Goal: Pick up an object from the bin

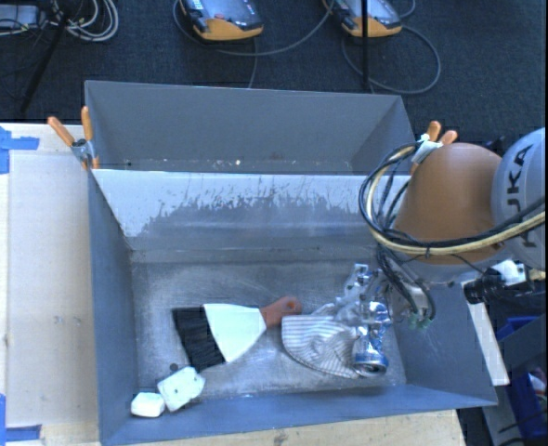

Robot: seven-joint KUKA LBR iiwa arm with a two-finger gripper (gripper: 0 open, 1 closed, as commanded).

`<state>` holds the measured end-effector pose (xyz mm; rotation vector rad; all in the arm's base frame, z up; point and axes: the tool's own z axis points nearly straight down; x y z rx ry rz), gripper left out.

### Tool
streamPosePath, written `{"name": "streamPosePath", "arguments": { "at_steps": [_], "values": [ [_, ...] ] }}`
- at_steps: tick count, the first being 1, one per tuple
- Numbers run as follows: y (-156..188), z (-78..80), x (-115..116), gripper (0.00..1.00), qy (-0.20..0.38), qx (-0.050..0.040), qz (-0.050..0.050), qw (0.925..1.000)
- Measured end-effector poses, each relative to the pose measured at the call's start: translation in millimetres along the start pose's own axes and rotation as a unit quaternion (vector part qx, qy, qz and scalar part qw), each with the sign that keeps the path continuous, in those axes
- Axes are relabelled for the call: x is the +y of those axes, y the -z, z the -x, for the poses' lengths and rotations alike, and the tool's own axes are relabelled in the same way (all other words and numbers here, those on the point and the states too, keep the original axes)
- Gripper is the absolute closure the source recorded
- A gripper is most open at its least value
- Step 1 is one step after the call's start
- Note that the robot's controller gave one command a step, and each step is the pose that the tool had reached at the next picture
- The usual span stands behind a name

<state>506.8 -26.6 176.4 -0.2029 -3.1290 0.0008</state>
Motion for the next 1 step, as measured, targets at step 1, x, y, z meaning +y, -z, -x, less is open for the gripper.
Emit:
{"name": "streamPosePath", "arguments": {
  "at_steps": [1],
  "values": [
    [60.6,-5.8,-4.5,1.00,0.000,-0.0005,0.001,1.0000]
  ]
}}
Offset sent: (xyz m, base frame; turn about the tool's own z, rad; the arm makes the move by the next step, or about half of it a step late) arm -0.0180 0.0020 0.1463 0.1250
